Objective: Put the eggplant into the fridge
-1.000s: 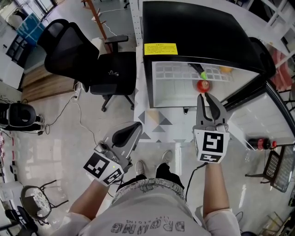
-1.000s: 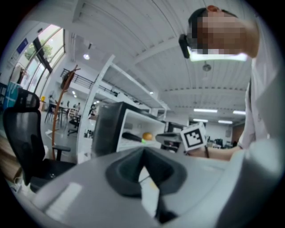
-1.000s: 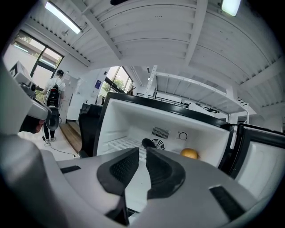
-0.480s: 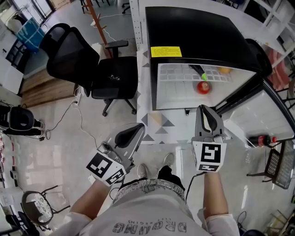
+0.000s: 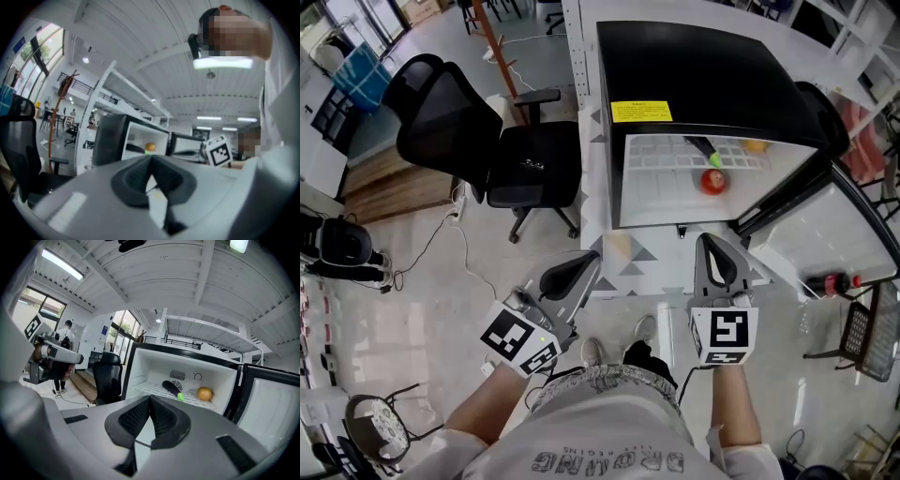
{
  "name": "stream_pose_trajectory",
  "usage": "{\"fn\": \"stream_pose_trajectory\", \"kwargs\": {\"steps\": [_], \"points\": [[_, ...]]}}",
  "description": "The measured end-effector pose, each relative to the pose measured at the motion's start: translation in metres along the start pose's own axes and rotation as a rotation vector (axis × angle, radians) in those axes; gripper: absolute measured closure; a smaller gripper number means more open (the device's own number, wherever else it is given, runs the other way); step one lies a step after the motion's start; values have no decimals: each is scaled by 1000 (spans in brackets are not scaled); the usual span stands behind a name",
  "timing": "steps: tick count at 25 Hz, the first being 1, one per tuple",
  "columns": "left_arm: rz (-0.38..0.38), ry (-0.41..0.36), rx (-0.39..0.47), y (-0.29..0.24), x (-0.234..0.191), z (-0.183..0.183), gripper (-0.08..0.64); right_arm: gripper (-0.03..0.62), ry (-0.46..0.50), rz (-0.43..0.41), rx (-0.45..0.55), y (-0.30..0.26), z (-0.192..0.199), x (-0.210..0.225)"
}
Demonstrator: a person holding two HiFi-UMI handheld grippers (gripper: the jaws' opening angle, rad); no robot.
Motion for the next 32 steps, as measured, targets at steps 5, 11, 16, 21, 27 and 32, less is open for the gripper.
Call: {"fn": "stream_pose_trajectory", "kwargs": {"steps": [5, 11, 16, 21, 27, 32], "points": [[1, -1, 2, 1, -2, -1, 554, 589, -17, -35, 16, 5, -1, -6], [0, -3, 0, 1, -3, -2, 554, 589, -24, -61, 20, 6, -1, -10], [3, -6, -1, 0, -3, -2, 554, 589, -17, -75, 21, 5, -2, -13], [3, -7, -2, -2, -4, -2, 554, 589, -12, -79, 24, 4, -3, -11], [1, -4, -4, -4, -4, -2, 554, 589, -9, -84, 27, 4, -4, -11], [0, -1, -6, -6, -4, -1, 554, 589, -12, -87, 21, 3, -2, -10]]}}
Point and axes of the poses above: the fingertips, and each gripper's own axes: y backward along the fingers, x to its right, z out of its underside, the point moved 9 cm from there along y, backward along the fingers, and after that the axes turned 5 degrees about -x, right-handed, at the moved point
